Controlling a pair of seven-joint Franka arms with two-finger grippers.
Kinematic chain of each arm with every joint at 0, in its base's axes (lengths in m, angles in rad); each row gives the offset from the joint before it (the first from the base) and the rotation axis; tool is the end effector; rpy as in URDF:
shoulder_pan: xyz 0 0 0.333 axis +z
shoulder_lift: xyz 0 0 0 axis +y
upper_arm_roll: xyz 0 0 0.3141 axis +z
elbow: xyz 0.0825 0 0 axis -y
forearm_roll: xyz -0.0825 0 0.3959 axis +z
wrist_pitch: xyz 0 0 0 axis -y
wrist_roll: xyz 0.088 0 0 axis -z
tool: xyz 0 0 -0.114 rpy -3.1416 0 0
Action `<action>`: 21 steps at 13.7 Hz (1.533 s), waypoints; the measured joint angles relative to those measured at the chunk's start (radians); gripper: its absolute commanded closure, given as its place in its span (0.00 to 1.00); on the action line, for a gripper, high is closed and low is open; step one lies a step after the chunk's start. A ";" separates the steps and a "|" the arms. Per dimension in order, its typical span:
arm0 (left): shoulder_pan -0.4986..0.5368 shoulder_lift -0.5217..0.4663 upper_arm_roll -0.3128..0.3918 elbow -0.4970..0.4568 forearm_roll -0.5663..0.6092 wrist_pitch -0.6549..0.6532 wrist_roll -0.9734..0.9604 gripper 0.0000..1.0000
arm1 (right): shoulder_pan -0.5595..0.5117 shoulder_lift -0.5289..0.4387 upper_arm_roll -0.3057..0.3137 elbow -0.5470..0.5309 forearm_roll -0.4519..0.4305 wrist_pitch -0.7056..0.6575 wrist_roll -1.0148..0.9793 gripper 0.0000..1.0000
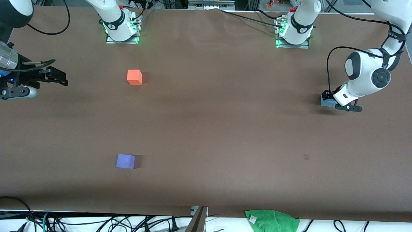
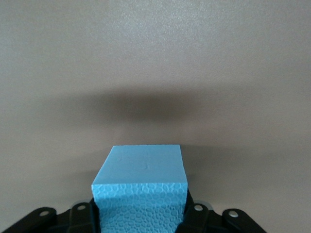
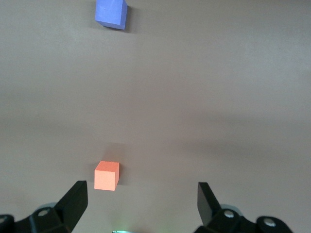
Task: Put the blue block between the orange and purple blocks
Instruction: 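Carry the blue cube with the left gripper toward the table middle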
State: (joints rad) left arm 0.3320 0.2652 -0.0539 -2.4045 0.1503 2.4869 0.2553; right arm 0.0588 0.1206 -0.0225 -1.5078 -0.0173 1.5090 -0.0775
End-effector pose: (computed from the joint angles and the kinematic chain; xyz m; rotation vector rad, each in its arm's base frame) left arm 0.4632 0.1307 0.1715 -3.1069 0.1621 0.2998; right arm 0.5931 0.0202 0.5708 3.1134 0.1773 -0.1869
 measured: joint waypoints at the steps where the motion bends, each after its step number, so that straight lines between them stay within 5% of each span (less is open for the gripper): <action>1: 0.000 -0.003 -0.003 0.008 0.000 -0.007 0.000 0.87 | 0.000 0.000 0.000 0.000 0.000 0.000 0.000 0.00; 3: 0.000 -0.023 -0.023 0.064 -0.002 -0.091 -0.001 0.87 | 0.000 0.000 0.000 0.000 0.000 0.000 0.000 0.00; 6: -0.002 -0.055 -0.085 0.271 -0.004 -0.365 -0.003 0.87 | 0.000 0.001 0.000 0.000 0.000 0.000 0.000 0.00; 10: -0.008 -0.058 -0.241 0.508 -0.021 -0.585 -0.118 0.84 | 0.000 0.002 0.000 0.000 0.000 0.000 0.000 0.00; 13: -0.065 -0.052 -0.333 0.579 -0.032 -0.629 -0.290 0.83 | 0.000 0.003 0.000 0.000 0.000 0.000 0.000 0.00; 21: -0.413 0.144 -0.344 0.783 -0.144 -0.626 -0.801 0.83 | -0.001 0.004 -0.001 0.006 0.000 0.003 0.000 0.00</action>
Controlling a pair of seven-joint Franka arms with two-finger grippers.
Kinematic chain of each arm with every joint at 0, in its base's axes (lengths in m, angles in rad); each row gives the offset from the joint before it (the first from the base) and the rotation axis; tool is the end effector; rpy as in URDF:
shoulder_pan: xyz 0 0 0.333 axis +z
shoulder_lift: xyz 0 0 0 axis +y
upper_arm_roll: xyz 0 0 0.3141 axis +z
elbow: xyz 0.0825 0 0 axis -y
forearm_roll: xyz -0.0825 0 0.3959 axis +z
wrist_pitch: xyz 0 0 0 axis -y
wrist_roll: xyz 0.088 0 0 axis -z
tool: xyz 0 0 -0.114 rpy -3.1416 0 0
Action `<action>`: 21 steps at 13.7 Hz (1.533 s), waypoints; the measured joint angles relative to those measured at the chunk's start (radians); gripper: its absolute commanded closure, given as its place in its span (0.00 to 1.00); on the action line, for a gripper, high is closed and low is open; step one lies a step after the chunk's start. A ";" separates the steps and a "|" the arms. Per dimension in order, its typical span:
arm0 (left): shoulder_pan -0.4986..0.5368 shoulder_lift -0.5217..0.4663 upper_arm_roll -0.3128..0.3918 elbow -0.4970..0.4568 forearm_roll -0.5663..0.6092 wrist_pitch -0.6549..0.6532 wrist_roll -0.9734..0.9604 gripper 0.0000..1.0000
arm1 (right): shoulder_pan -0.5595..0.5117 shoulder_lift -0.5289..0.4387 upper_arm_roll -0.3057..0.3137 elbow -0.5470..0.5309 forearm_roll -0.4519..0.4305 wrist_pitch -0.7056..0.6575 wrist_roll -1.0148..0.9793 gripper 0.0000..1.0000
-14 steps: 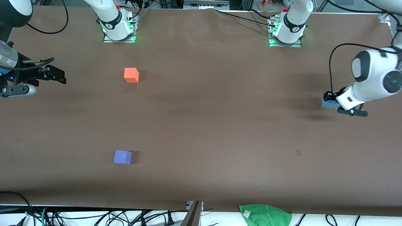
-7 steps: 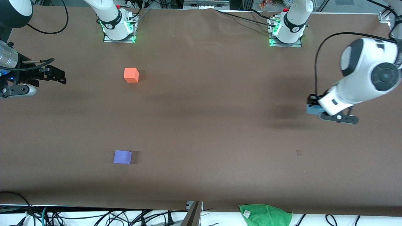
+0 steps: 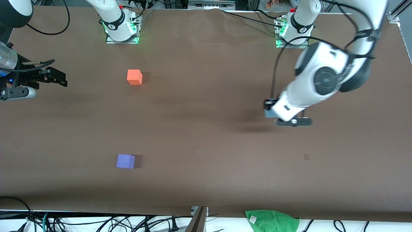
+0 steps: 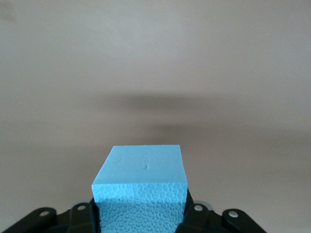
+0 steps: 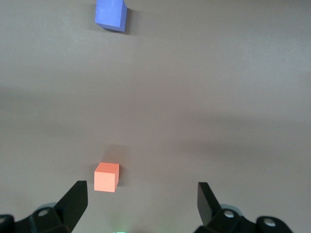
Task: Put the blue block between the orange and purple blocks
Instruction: 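Carry the blue cube with the left gripper toward the table middle, then lower the blue cube and open the left gripper while the right gripper advances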
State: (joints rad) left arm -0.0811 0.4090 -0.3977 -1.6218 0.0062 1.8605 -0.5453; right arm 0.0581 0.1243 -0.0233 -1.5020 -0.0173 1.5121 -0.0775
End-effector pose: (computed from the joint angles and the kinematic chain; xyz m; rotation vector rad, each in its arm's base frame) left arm 0.5964 -0.2790 0.3777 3.0611 0.1273 -0.2995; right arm 0.5948 0.0194 0.5716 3.1138 0.1750 -0.1789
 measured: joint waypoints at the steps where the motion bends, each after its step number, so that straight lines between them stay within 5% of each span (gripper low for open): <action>1: -0.054 0.040 0.000 0.030 0.000 0.005 -0.047 0.83 | 0.000 0.000 0.000 0.000 0.000 0.000 0.000 0.00; 5: -0.196 0.191 0.006 0.125 0.001 0.091 -0.128 0.83 | -0.001 0.000 -0.003 0.000 0.000 0.000 0.000 0.00; 15: -0.312 0.382 0.012 0.138 0.162 0.302 -0.327 0.80 | -0.003 0.005 -0.005 0.000 0.036 0.004 0.000 0.00; 21: -0.320 0.403 0.017 0.139 0.197 0.328 -0.344 0.49 | -0.004 0.012 -0.007 0.000 0.038 0.005 0.000 0.00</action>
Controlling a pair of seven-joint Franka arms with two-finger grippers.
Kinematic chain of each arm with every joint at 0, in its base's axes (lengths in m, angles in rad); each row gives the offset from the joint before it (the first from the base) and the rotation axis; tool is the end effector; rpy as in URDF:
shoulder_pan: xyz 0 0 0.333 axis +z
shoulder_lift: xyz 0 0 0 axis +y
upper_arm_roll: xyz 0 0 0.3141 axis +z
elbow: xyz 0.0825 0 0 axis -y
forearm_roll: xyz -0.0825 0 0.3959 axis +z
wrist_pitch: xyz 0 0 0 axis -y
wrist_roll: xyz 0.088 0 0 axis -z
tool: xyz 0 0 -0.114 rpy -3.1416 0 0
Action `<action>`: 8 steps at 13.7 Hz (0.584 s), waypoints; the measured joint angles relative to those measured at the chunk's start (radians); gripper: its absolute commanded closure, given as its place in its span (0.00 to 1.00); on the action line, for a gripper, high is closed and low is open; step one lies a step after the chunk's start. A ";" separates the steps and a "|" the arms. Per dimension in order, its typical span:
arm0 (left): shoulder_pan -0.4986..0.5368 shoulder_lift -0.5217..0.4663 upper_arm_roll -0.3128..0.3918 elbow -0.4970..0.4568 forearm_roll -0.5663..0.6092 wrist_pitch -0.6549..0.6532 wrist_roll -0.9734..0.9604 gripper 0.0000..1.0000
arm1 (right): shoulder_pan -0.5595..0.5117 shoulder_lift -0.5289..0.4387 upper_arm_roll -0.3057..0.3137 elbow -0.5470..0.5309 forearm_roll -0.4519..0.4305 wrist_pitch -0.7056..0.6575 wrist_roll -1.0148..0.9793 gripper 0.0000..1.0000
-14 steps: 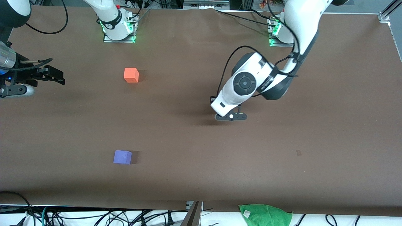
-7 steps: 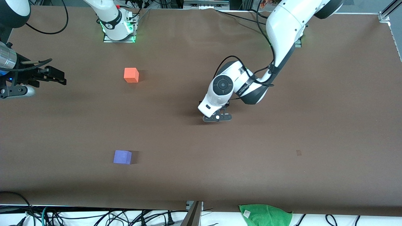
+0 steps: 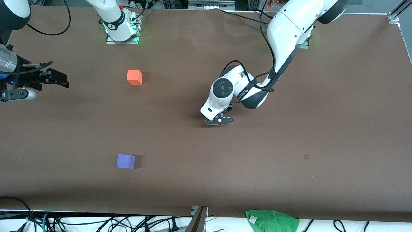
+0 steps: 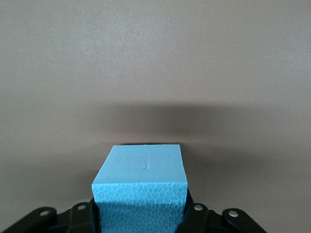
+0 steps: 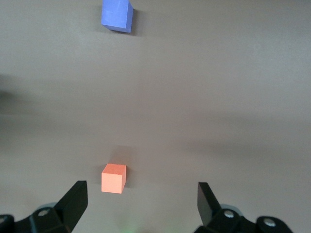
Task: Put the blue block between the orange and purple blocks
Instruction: 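Lower the blue cube and open the left gripper while the right gripper advances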
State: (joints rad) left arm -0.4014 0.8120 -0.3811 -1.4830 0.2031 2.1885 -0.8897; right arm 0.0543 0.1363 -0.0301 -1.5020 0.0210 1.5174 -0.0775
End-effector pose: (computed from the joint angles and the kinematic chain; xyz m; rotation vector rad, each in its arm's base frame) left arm 0.5439 -0.4690 0.1962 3.0906 0.1355 -0.1780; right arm 0.5983 0.0181 0.5649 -3.1118 -0.1582 0.1877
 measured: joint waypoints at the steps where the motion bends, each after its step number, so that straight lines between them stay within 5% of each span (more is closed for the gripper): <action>1: 0.000 0.001 0.000 0.000 0.001 0.000 -0.001 0.37 | 0.000 0.002 0.000 0.000 0.000 0.000 0.000 0.00; 2: 0.000 0.002 0.001 0.000 0.002 0.000 -0.001 0.00 | 0.000 0.004 0.000 0.000 0.000 0.000 0.000 0.00; 8: 0.000 0.004 0.002 0.004 0.002 0.001 -0.001 0.00 | 0.002 0.029 0.003 0.000 0.000 0.003 0.000 0.00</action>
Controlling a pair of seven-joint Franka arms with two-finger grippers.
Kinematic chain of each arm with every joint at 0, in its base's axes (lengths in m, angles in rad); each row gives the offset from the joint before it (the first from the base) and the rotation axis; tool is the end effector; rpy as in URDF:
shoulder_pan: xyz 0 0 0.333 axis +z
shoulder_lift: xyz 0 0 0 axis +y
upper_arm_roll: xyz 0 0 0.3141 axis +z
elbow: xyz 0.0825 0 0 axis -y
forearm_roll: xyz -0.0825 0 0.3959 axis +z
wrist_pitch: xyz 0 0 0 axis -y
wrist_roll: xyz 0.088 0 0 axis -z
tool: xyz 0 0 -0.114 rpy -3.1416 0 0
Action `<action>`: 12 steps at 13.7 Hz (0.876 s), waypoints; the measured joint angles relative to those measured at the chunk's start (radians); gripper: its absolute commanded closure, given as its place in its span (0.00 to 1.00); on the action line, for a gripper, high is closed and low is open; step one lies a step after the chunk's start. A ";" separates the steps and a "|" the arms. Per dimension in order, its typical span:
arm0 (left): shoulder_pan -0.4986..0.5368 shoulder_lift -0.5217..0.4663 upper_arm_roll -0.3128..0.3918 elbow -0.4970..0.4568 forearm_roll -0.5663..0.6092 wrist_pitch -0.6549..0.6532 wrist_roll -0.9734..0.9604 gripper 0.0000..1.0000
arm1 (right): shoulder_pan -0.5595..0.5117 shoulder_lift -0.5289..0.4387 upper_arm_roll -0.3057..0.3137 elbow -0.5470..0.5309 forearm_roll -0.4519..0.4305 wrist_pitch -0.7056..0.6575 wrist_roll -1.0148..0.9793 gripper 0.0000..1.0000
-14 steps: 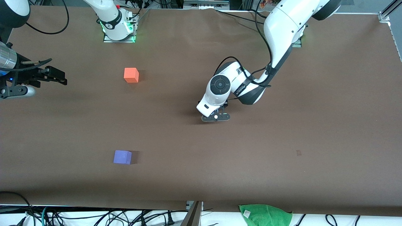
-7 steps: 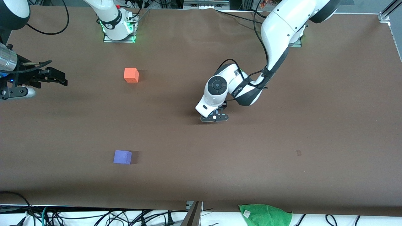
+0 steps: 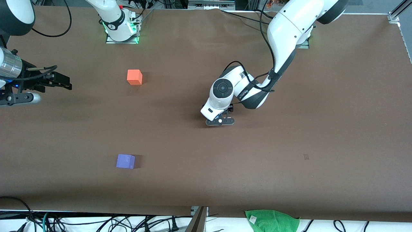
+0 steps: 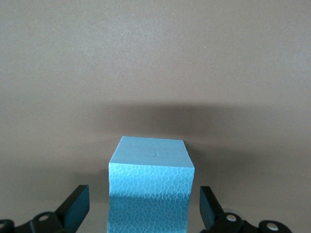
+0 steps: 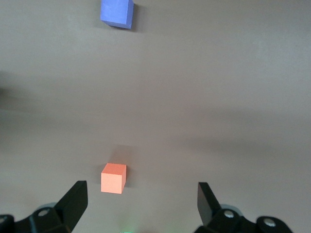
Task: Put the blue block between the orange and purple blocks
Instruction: 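Lower the blue cube and open the left gripper while the right gripper advances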
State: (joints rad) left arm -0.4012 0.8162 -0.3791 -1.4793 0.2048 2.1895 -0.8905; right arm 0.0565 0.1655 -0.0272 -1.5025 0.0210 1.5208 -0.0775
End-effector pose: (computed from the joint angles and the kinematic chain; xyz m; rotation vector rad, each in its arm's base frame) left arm 0.5455 -0.4681 0.1946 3.0914 0.1393 -0.1761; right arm 0.6051 0.0214 0.5473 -3.1088 -0.1655 0.2288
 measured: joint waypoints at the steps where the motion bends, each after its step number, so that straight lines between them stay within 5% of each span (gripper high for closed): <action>1: 0.001 0.000 0.000 0.004 0.000 0.000 0.000 0.00 | 0.000 0.010 0.000 0.000 0.000 0.000 0.000 0.00; 6: 0.006 -0.039 0.000 0.046 0.000 -0.071 0.000 0.00 | 0.002 0.059 0.001 -0.001 0.000 -0.001 -0.002 0.00; 12: 0.086 -0.294 -0.001 0.069 0.000 -0.369 0.042 0.00 | 0.048 0.087 0.009 -0.001 0.009 0.020 0.036 0.00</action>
State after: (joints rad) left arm -0.3157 0.5226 -0.3801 -1.4107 0.2049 1.8209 -0.8489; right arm 0.1048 0.2521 -0.0183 -1.5030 0.0300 1.5411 -0.0417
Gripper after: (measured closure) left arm 0.000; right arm 0.000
